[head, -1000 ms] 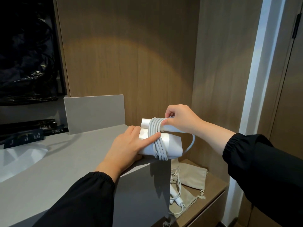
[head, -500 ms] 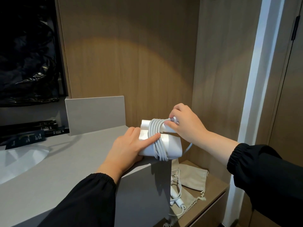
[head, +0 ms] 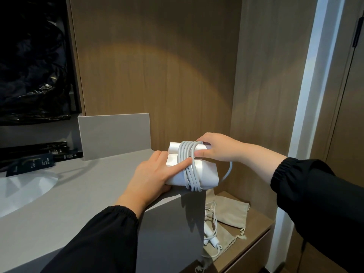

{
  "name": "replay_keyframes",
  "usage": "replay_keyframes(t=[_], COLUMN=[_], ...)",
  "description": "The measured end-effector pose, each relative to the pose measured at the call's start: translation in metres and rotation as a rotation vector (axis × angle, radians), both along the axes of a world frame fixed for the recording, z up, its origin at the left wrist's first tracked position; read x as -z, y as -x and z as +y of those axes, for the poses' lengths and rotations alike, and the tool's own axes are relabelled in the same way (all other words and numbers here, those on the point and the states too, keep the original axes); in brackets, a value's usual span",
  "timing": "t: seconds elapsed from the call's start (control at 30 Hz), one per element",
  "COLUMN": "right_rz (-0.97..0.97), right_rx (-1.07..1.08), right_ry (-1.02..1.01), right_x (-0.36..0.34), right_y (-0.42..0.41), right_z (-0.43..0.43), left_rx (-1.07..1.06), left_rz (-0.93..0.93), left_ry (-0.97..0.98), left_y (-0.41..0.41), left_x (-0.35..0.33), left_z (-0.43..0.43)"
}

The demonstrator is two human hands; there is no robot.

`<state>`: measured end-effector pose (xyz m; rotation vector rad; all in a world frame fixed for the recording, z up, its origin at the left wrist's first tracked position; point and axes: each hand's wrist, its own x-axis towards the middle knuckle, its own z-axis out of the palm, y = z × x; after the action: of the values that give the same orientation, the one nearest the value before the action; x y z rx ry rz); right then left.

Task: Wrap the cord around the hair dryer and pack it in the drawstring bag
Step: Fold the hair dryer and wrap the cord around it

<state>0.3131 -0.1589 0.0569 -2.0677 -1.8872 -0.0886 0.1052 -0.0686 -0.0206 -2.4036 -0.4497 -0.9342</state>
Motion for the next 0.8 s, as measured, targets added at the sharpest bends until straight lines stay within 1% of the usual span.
replay_keyframes(t=[0.3, 0.47, 0.57, 0.7, 0.8], right_rz=[0.116, 0.265, 0.279, 0.272, 0.314], right_rx=[-0.025, -0.064, -0.071, -0.046, 0.001], right_ry=[0.253, 0.331, 0.318, 0.214, 0.151], right_x=[-0.014, -0.017, -0.013, -0.006, 0.001], right_y=[-0.013, -0.016, -0.017, -0.016, -0.017], right_z=[0.005, -0.002, -0.003, -0.004, -0.007], left_rx=[0.042, 0.079, 0.092, 0.101, 0.118], left_rz=[-0.003, -0.019, -0.021, 0.005, -0.009], left_ry=[0.001, 0.001, -0.011, -0.007, 0.006], left_y=[0.0, 0.0, -0.001, -0.001, -0.004], left_x=[-0.002, -0.001, 0.002, 0.003, 0.003], left_z=[0.0, 0.001, 0.005, 0.008, 0.01])
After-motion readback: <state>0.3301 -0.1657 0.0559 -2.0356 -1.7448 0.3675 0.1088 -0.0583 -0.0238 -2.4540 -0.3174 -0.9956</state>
